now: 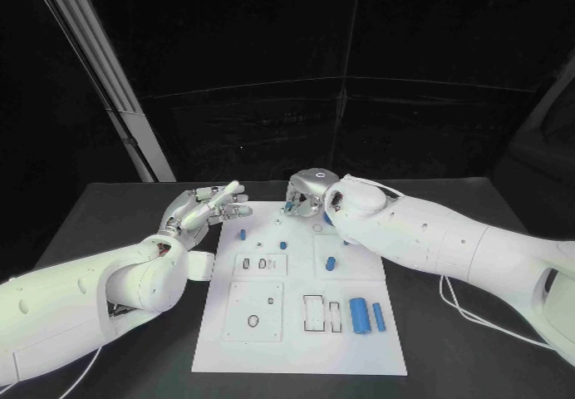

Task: Assemble the parts on the task board

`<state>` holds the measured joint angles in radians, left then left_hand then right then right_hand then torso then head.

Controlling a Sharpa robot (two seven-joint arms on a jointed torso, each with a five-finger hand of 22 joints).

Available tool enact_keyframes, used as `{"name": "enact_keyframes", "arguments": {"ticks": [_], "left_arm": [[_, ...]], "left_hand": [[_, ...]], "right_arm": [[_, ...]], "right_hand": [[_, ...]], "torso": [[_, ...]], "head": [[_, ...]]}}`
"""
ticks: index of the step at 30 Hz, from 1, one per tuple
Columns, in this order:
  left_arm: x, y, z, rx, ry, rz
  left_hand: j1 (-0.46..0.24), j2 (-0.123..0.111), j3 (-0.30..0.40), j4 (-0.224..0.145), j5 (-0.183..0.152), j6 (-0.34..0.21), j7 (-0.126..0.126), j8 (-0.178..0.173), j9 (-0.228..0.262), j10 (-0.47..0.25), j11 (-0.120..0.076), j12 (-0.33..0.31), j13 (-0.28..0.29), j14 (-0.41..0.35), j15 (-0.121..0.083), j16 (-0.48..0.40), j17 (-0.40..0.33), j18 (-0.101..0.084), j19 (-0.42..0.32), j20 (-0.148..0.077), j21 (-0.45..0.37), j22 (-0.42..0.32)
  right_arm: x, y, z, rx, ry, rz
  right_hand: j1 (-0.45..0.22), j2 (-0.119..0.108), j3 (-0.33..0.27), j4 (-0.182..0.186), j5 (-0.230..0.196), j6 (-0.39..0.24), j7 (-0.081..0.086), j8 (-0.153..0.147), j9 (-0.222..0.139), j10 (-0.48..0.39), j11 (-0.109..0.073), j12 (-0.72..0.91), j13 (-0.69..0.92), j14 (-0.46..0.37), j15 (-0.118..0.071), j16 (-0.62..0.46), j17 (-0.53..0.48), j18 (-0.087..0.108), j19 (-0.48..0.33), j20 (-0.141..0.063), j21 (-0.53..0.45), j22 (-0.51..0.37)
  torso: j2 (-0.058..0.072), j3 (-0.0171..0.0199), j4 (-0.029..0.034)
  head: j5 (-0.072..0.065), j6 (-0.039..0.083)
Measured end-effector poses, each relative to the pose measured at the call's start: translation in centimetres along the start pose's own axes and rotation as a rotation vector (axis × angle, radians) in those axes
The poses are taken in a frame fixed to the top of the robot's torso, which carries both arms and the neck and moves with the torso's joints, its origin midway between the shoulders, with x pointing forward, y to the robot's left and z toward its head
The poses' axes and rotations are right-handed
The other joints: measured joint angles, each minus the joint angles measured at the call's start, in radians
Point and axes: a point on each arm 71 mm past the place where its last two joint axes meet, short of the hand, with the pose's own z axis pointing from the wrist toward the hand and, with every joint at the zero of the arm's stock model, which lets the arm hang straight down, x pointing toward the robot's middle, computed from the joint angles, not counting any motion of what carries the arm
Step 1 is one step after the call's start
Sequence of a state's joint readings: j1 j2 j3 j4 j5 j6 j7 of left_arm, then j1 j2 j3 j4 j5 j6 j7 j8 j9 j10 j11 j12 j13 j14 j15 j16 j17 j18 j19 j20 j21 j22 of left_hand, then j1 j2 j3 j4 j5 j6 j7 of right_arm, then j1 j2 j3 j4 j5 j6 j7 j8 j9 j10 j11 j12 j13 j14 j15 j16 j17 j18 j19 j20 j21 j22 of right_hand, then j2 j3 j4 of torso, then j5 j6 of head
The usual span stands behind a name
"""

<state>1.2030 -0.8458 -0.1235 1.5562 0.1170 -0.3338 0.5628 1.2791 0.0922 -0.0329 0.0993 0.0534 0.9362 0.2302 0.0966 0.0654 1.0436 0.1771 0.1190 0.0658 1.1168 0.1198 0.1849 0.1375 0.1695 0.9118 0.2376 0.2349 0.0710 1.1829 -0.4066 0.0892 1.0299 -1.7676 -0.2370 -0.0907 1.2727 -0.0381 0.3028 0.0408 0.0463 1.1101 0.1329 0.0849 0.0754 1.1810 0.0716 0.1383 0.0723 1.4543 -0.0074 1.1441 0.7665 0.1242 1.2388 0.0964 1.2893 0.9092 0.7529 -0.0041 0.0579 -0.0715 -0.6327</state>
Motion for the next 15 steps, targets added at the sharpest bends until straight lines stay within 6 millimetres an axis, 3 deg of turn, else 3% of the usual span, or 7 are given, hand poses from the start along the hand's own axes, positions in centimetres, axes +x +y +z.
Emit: {"name": "enact_keyframes", "arguments": {"ticks": [15], "left_arm": [[-0.07,0.02,0.04,0.000,-0.002,0.001]], "left_hand": [[0.000,0.000,0.000,0.000,0.000,0.000,0.000,0.000,0.000,-0.004,0.004,-0.005,0.000,0.000,0.000,0.000,0.001,0.000,0.004,0.004,0.000,-0.001]], "right_arm": [[-0.04,-0.15,-0.13,0.000,0.000,-0.003]], "right_hand": [[0.008,0.001,-0.001,0.001,0.000,-0.001,0.000,0.003,-0.001,0.000,0.000,0.000,0.000,0.000,0.000,0.000,0.000,0.000,0.000,0.000,0.000,0.003]], "torso": [[0.001,-0.0002,-0.0008]], "head": [[-0.002,0.000]]}}
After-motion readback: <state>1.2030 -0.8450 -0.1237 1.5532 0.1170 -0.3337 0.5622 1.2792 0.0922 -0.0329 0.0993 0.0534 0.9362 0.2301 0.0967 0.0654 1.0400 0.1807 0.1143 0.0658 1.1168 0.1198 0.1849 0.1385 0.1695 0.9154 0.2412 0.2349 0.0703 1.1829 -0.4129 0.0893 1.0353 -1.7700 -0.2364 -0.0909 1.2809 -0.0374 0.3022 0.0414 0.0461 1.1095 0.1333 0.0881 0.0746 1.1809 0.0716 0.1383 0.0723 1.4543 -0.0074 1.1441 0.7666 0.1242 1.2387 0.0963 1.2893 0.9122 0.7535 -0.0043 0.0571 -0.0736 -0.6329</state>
